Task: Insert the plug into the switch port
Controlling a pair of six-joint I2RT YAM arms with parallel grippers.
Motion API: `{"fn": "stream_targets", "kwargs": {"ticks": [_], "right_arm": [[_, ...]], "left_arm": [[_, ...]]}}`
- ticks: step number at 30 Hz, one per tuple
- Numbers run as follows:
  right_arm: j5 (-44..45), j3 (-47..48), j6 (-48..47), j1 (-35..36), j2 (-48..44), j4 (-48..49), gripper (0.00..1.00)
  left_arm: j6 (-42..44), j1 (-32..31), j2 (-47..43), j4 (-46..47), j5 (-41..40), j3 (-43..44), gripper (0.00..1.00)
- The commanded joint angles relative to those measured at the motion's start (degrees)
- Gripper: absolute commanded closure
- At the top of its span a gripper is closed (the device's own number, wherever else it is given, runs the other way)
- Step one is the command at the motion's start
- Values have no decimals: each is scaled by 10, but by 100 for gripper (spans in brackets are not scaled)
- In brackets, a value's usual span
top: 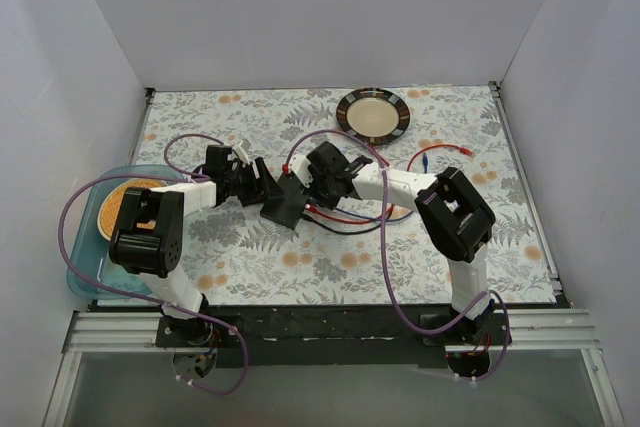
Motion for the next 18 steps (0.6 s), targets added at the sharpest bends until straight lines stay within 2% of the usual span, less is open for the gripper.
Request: {"fn": "stream_targets", "kwargs": {"ticks": [1, 18], "right_arm": [[-6, 26, 4, 5, 10, 13, 99], [12, 29, 9, 8, -10, 36, 99]], "left_arm": [[10, 0, 10, -17, 0, 3, 39], [13, 0, 20, -19, 5, 8, 40]]}}
